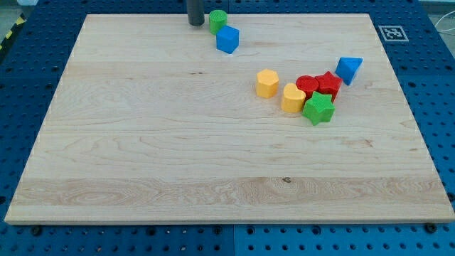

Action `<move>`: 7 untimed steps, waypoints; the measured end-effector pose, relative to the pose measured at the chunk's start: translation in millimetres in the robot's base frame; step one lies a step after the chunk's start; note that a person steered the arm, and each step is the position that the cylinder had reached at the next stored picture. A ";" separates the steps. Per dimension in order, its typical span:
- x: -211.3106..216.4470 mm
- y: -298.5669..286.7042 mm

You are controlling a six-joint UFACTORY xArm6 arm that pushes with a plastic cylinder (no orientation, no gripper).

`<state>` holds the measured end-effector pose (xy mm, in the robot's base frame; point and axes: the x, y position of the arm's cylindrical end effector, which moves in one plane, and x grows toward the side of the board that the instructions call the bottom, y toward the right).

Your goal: Slide the green circle above the blue cube

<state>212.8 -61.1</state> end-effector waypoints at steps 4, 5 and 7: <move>-5.5 24.5; -10.5 24.5; -19.3 24.4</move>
